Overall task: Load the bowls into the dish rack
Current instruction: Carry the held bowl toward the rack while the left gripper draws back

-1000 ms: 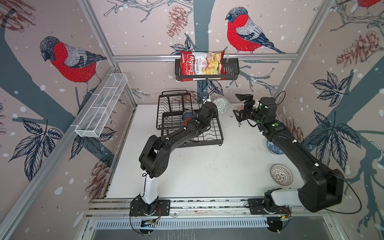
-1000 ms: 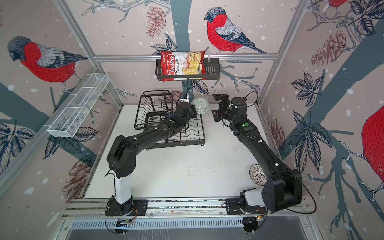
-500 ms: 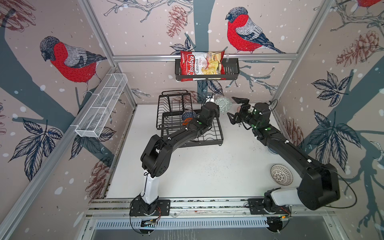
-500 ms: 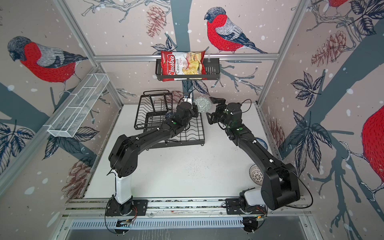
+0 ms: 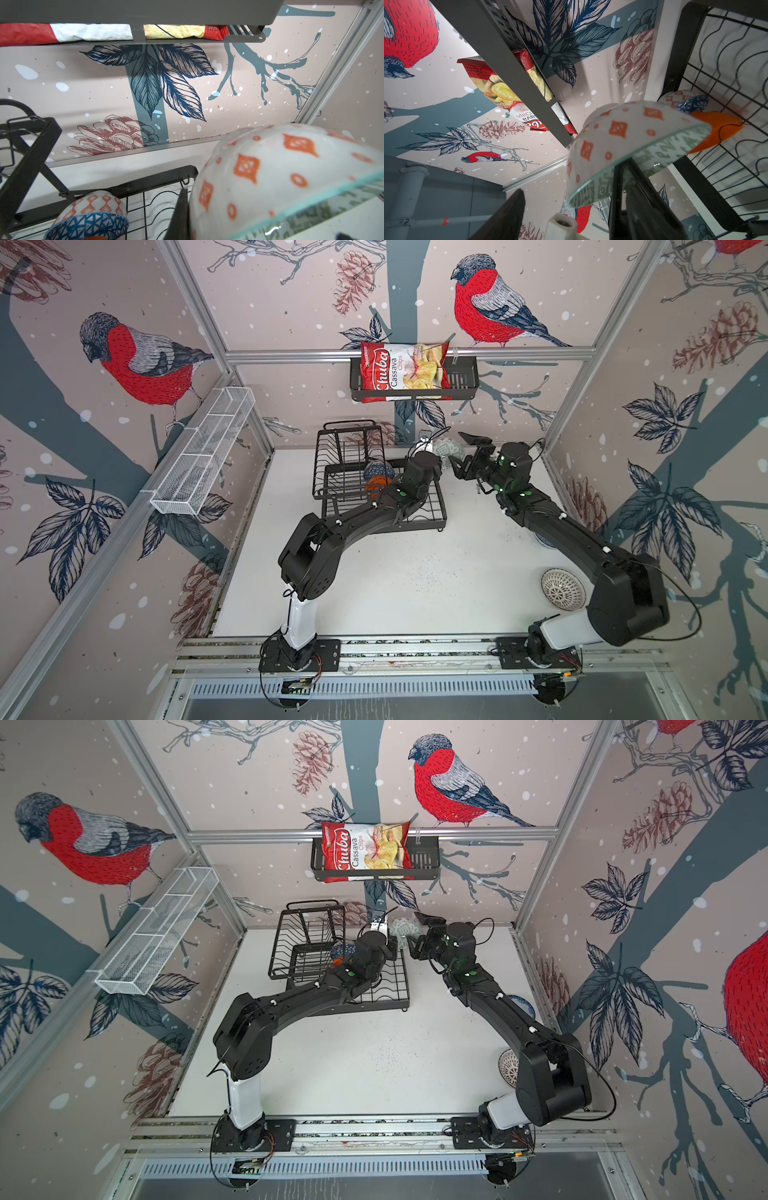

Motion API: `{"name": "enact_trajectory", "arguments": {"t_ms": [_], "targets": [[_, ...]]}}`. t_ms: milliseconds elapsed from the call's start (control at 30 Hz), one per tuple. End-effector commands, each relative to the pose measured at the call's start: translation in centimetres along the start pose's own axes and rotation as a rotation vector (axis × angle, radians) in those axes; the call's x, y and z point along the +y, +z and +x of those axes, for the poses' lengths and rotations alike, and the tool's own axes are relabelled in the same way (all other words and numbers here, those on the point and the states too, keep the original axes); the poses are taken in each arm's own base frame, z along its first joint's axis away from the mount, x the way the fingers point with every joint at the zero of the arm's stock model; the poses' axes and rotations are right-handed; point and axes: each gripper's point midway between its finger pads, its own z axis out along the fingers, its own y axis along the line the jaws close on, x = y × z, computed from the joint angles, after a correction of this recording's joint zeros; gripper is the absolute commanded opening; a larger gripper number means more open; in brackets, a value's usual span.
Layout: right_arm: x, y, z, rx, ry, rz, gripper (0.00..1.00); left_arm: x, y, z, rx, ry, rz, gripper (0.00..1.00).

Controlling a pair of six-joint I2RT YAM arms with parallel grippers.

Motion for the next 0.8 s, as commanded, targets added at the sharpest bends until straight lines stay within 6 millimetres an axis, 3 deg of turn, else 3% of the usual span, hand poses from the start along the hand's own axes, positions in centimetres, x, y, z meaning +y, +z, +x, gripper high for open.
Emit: {"name": "enact_trajectory", "arguments": {"t_ms": [0, 367, 767], "targets": [[1.3, 0.4, 0.1, -0.006, 0.003, -0.048, 0.71, 0.6, -0.7, -2.6, -0.089, -0.05, -0.027, 0.0], [0.4, 1.1, -0.5, -0.027, 0.009, -0.036, 0.43, -0.1, -2.4, -2.6, -0.097, -0.036, -0.019, 0.0], [-0.4, 2.2, 1.1, 0.044, 0.008, -0.012, 0.14, 0.4, -4.8, -1.8, -0.085, -0.002, -0.063, 0.0]]}}
